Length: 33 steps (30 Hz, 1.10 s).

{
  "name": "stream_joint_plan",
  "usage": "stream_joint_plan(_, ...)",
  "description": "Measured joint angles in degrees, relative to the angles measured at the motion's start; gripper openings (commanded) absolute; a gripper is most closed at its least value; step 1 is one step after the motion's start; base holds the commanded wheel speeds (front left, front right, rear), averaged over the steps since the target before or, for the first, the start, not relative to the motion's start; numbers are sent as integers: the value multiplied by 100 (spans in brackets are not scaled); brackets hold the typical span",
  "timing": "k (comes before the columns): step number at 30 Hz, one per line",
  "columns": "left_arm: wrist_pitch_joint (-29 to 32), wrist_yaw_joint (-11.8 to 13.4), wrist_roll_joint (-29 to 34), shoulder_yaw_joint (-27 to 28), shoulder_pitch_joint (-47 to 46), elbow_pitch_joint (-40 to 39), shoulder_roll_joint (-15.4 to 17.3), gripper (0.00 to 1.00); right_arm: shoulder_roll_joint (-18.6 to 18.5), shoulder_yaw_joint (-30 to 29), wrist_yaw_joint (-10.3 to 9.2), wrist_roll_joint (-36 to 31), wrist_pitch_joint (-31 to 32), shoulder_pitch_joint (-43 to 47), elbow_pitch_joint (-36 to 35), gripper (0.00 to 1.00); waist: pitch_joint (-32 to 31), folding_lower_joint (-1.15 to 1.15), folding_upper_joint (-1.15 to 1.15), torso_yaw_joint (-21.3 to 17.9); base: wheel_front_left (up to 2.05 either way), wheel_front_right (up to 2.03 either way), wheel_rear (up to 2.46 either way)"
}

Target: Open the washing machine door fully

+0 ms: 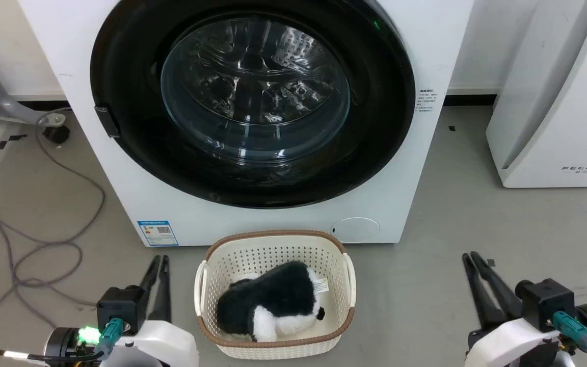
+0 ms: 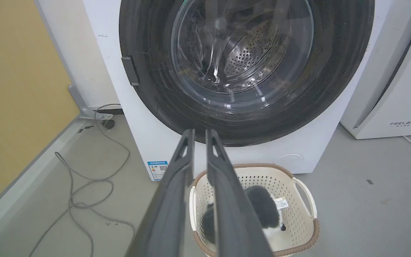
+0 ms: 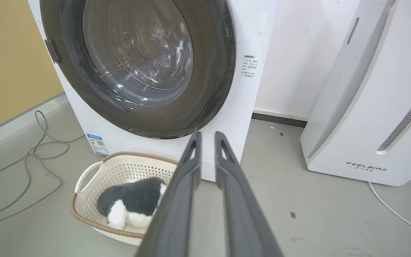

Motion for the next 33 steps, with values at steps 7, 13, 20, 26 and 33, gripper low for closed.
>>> stream_joint_plan(7,-10,26,-1,-13,2,14,0,100,0,-30,0,58,-12,1,0,100,8,0,0,0,0,0,0)
stream_joint_plan(13,-82,89,-1,-49,2,24,0,100,0,-91,0,347,-69,1,1,100,21,0,0,0,0,0,0)
stream_joint_plan(20,-163,166,-2,-74,-1,37,0,100,0,-133,0,771,-172,-3,-1,0,38,0,0,1,0,0,0)
stream_joint_plan(26,-240,216,-2,-87,-21,53,-1,100,0,-180,0,1394,-240,-81,70,0,77,0,0,12,0,0,0)
stream_joint_plan(33,-318,269,-2,-100,-119,53,-1,100,0,-310,-1,2681,-255,-428,387,0,187,0,0,34,0,0,0)
